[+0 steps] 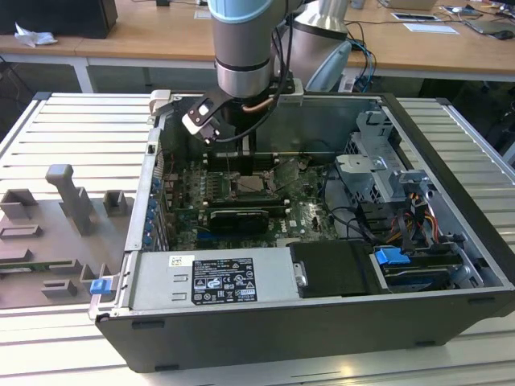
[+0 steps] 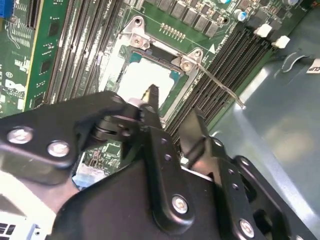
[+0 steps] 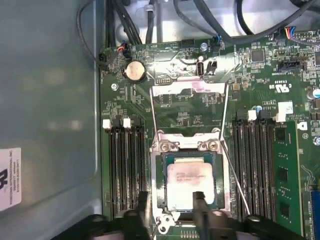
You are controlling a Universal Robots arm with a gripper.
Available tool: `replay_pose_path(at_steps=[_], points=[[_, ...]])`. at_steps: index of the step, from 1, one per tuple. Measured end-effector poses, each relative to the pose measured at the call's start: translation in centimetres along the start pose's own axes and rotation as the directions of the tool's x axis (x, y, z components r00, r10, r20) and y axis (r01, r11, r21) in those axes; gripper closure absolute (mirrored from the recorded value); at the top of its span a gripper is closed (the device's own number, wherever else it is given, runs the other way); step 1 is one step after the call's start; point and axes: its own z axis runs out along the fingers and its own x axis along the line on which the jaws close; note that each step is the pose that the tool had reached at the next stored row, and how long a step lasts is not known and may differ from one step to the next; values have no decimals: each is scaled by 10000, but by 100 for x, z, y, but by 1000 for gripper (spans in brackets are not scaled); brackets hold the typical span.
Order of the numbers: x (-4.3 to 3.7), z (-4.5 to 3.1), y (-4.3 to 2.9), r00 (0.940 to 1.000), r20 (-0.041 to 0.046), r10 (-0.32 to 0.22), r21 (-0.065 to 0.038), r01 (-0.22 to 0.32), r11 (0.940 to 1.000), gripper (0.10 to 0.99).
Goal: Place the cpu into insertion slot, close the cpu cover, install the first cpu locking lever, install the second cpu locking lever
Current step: 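Place the cpu into insertion slot, then close the cpu cover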
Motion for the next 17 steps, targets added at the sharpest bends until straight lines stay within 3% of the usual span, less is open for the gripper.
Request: replay_pose_path(at_steps=[1, 2, 3, 5, 17], points=[[-15, -1, 14, 10000, -1, 0, 5, 0, 10000, 675], [-36, -3, 23, 10000, 0, 2, 8, -2, 10000, 855], [-43, -3, 26, 10000, 0, 2, 9, -2, 10000, 855], [-63, -5, 32, 10000, -1, 2, 9, -2, 10000, 976], [-70, -1, 102, 10000, 1, 6, 34, -6, 10000, 976]])
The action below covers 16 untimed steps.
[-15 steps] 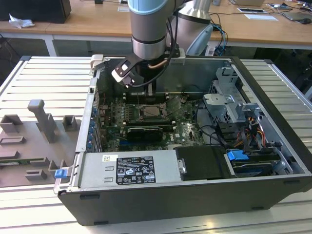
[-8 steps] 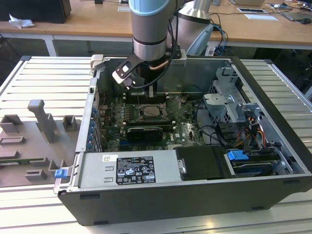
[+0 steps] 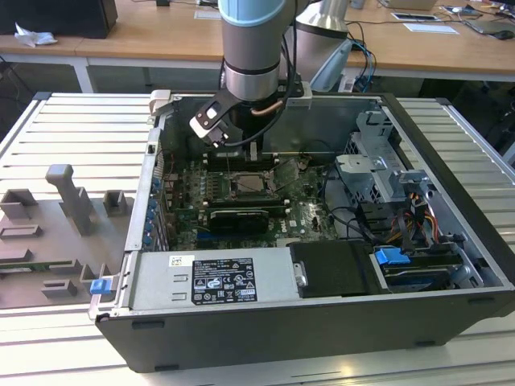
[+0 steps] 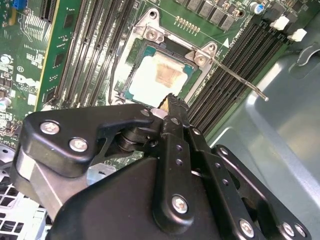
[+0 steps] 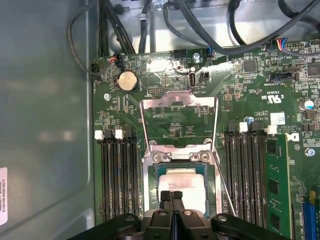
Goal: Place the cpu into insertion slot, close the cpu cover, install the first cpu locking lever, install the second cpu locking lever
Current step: 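Close the cpu cover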
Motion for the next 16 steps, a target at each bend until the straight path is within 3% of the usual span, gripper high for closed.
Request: replay_pose_path(at_steps=[3, 12, 16], points=[[1, 0, 2, 10000, -1, -1, 0, 1, 10000, 976], [15, -120, 12, 10000, -3, -2, 0, 2, 10000, 976], [19, -114, 116, 10000, 2, 5, 57, -5, 10000, 976]])
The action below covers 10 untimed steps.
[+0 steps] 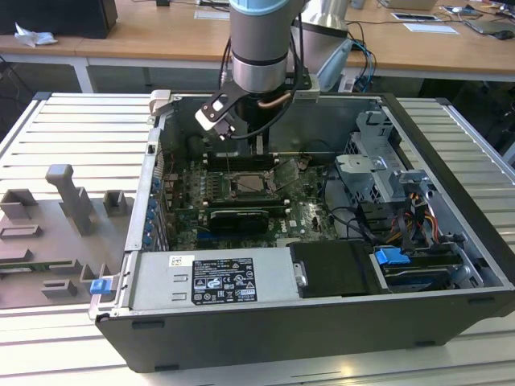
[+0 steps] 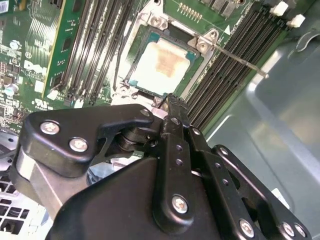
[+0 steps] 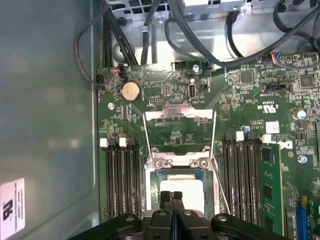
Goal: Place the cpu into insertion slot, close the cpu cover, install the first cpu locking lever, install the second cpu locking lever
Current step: 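Close the cpu cover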
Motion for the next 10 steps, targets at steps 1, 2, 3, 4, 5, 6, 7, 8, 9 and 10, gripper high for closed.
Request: replay_pose_path(at_steps=[1, 2, 3, 4, 5, 6, 7, 8, 9, 10], points=[[0, 0, 8, 10000, 1, 0, 5, 0, 10000, 976], [1, 0, 19, 10000, 2, 2, 14, -2, 10000, 976], [1, -5, 20, 10000, 5, 2, 17, -2, 10000, 976], [3, -21, 21, 10000, 2, 3, 16, -3, 10000, 976], [15, -117, 29, 10000, -1, 0, 16, 0, 10000, 976], [15, -114, 53, 10000, 16, 0, 16, 0, 10000, 976], [17, -109, 81, 10000, 17, 1, 14, -1, 10000, 976], [18, -107, 102, 10000, 17, 0, 15, 0, 10000, 976], [18, -104, 128, 10000, 17, -3, 16, 3, 10000, 976], [20, -99, 164, 10000, 16, -4, 16, 4, 10000, 976]])
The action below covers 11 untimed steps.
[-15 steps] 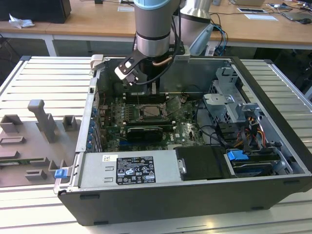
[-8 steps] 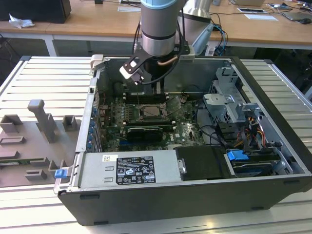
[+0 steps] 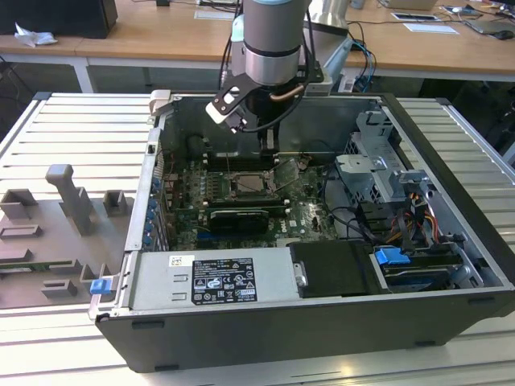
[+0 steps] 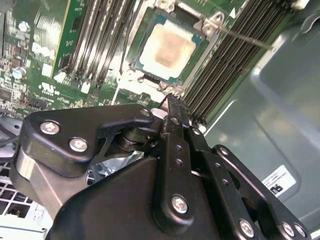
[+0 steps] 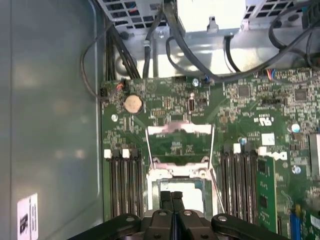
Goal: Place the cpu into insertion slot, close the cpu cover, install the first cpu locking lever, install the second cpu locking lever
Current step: 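Close the cpu cover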
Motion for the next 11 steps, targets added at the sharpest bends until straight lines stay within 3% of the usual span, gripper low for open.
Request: replay_pose_path(at_steps=[3, 6, 11], points=[[3, -2, 58, 9998, -7, -190, 33, 190, 9998, 976], [13, -85, 70, 9998, -6, -188, 95, 188, 9998, 976], [18, -75, 194, 9998, -6, -187, 104, 187, 9998, 976]])
